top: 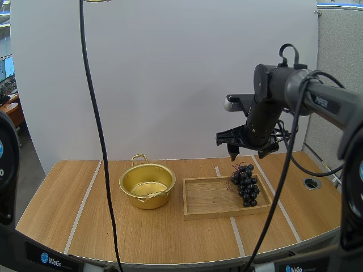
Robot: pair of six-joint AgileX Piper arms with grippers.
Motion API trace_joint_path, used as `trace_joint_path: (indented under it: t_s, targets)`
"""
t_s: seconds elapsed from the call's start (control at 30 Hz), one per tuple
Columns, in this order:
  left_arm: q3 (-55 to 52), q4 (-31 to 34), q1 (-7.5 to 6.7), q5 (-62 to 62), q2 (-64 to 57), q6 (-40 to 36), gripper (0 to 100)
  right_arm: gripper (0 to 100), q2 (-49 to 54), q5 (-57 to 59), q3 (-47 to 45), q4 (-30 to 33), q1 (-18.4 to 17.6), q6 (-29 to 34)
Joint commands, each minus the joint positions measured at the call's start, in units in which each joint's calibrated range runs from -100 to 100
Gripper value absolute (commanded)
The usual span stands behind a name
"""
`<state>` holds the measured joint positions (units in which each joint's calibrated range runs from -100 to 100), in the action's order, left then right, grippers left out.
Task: Open the pot, put the grape inside, and close it
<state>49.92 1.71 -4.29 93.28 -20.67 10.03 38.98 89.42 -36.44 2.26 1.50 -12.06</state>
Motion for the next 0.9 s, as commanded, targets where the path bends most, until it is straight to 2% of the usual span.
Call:
trace_joint_path:
  t_s: [0.0,0.23,0.87]
  targets:
    - [0.40,0.72,-0.21,-2.77,-0.38,-0.16,0,100,-11.54,-11.89,0.36,0.42,1.76,-0.99]
    - [0.40,0.72,-0.21,-2.77,-0.38,-0.16,0,100,-20.34,-12.87,3.82,-4.99,4.76,-6.56]
    - [0.40,0.72,-0.21,-2.77,-0.38,-0.16,0,100,-33.22,-19.43,4.24,-5.01,4.91,-7.71]
